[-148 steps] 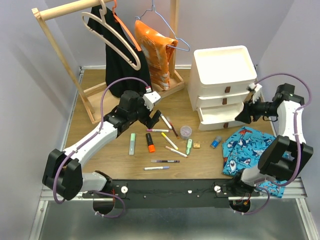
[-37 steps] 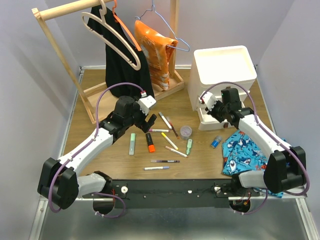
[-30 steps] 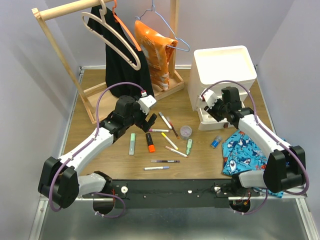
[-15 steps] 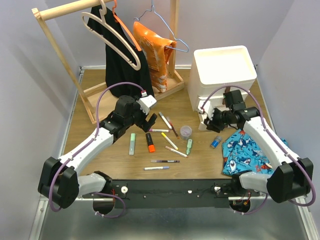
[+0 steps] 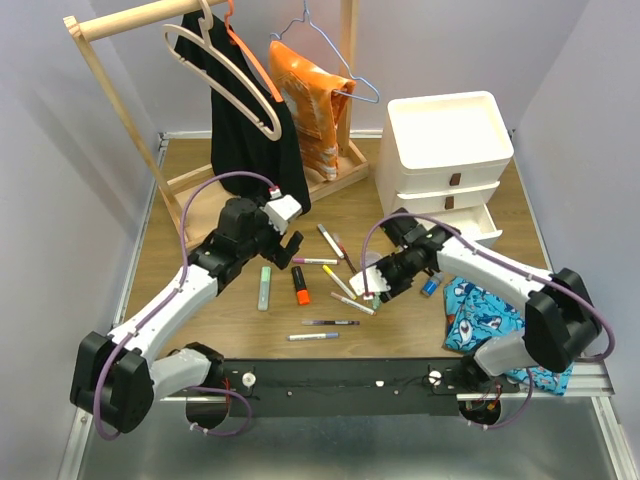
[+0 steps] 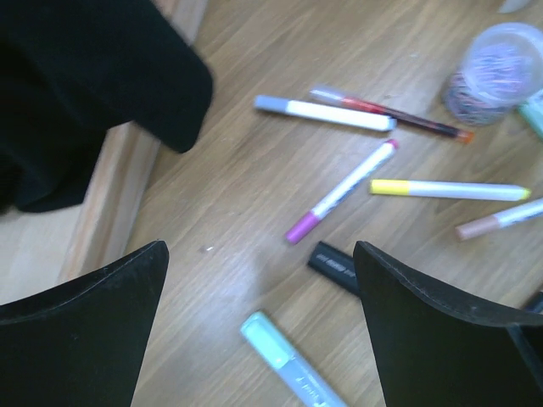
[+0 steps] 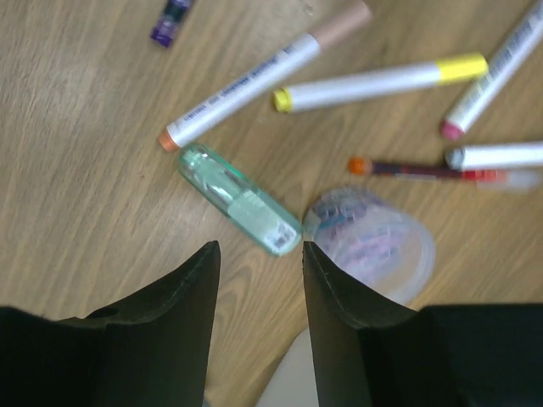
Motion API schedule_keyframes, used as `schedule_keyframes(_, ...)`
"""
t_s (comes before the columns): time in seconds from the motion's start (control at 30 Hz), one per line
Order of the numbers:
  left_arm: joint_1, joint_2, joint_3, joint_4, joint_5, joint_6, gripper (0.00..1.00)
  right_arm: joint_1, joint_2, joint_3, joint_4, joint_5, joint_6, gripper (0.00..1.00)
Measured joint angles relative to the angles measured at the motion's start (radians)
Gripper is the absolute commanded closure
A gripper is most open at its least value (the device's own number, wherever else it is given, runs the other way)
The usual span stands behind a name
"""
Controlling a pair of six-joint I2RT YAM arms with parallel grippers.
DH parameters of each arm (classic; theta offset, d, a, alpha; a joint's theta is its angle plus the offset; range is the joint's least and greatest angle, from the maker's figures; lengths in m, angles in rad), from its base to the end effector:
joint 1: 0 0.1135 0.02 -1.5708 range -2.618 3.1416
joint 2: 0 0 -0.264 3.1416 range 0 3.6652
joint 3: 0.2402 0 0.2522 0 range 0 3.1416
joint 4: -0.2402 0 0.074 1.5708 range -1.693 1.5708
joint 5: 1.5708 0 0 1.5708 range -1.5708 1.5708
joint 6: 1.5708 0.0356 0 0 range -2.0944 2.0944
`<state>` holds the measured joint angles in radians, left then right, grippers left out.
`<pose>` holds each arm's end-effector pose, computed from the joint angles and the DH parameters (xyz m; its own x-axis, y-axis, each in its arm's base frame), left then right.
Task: Sort the stationery into containers
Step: Pick up the stationery from the center of the board.
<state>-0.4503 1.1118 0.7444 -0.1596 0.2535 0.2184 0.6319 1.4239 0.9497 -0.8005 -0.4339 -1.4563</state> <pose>0.2184 -0.1155 0.2636 -0.3085 0.3821 -0.8711 0.7000 0.7113 0.0641 0.1991 0.1643 0.2145 0.5426 -0.7199 -0.4328 -0.8393 -0.4859 -0.2439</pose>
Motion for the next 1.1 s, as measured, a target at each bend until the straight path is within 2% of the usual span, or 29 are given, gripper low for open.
schedule_keyframes(0.17,0.060,-0.033,-0.001,-0.007,-0.014,0.014,0.01,0.058,0.105,0.023,-0.019,0.024,-0.159,0.49)
schedule_keyframes(0.4,0.069,-0.080,-0.021,-0.007,-0.016,0.020,0.01,0.080,0.211,0.094,-0.040,0.055,-0.296,0.49)
schedule_keyframes(0.83,0.076,-0.091,-0.047,-0.006,-0.016,0.013,0.01,0.082,0.268,0.134,-0.151,0.108,-0.422,0.50)
schedule_keyframes(1.0,0.079,-0.090,-0.048,-0.006,-0.016,0.007,0.01,0.082,0.318,0.137,-0.153,0.109,-0.422,0.55)
schedule_keyframes(1.1,0.082,-0.084,-0.048,-0.006,-0.016,0.003,0.01,0.082,0.351,0.166,-0.169,0.111,-0.412,0.66)
